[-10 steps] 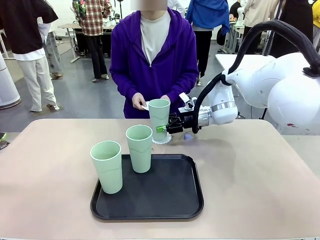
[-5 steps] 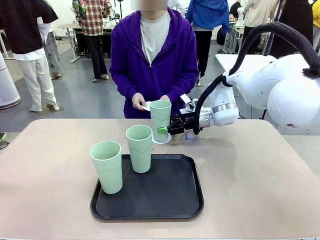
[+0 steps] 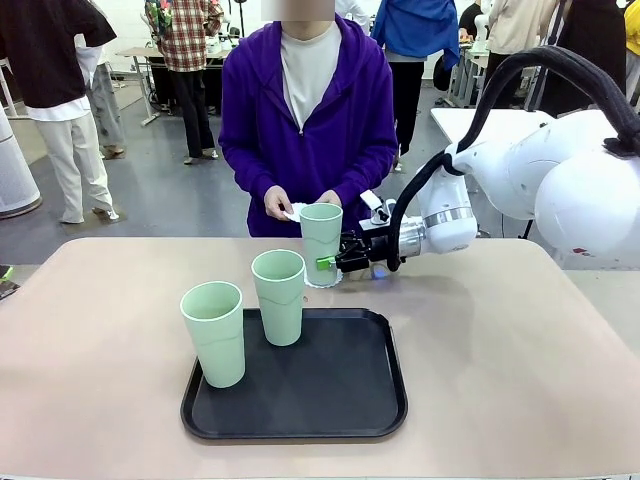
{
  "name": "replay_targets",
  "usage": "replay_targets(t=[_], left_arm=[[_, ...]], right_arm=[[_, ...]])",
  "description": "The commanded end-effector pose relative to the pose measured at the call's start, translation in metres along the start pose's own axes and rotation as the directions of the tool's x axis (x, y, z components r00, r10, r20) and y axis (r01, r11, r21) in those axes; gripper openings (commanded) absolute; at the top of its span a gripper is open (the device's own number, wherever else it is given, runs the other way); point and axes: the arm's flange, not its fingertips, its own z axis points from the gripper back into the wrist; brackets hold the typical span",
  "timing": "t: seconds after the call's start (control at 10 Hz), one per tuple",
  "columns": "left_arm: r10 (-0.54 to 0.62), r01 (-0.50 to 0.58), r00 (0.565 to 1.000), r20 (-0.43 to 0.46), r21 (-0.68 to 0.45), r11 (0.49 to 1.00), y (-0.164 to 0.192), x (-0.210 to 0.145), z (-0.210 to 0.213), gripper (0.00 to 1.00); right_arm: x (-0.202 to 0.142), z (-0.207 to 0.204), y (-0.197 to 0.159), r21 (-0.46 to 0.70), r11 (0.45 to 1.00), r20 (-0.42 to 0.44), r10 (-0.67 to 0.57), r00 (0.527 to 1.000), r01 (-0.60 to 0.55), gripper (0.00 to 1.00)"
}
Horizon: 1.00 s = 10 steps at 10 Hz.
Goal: Place coasters on the table and set cups on them.
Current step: Pick up one Reusable plastic cup and place it on a coaster set by the human.
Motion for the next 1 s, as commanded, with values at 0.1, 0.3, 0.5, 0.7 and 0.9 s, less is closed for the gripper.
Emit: replay_targets(t=[0.1, 0.3, 0.5, 0.7, 0.9], left_arm=[[-0.013, 0.013, 1.0, 0.004, -0.012, 1.0, -0.0015, -0.0004, 0.0017, 1.0], [-0.013, 0.013, 1.0, 0.004, -0.012, 1.0, -0.0015, -0.0004, 0.0017, 1.0], [-0.013, 0.013, 1.0, 0.004, -0.012, 1.0, -0.0015, -0.0004, 0.0017, 1.0], [-0.013, 0.013, 1.0, 0.004, -0.012, 1.0, -0.0015, -0.0004, 0.0017, 1.0], [-0.013, 0.013, 1.0, 0.004, -0.012, 1.0, -0.0015, -0.0004, 0.0017, 1.0]], right_arm=[[-0.0011, -0.0001, -0.0073, 0.031, 0.999, 0.0, -0.007, 1.0, 0.007, 1.0], [-0.0011, -0.0011, -0.0081, 0.033, 0.999, -0.001, -0.011, 1.0, 0.011, 1.0], [-0.0008, -0.0016, -0.007, 0.036, 0.999, -0.008, -0.01, 1.0, 0.011, 1.0], [-0.0004, -0.0016, -0.0078, 0.03, 1.0, -0.019, -0.01, 1.0, 0.01, 1.0], [0.0008, -0.0005, -0.005, 0.037, 0.999, -0.055, -0.03, 0.998, 0.032, 1.0]])
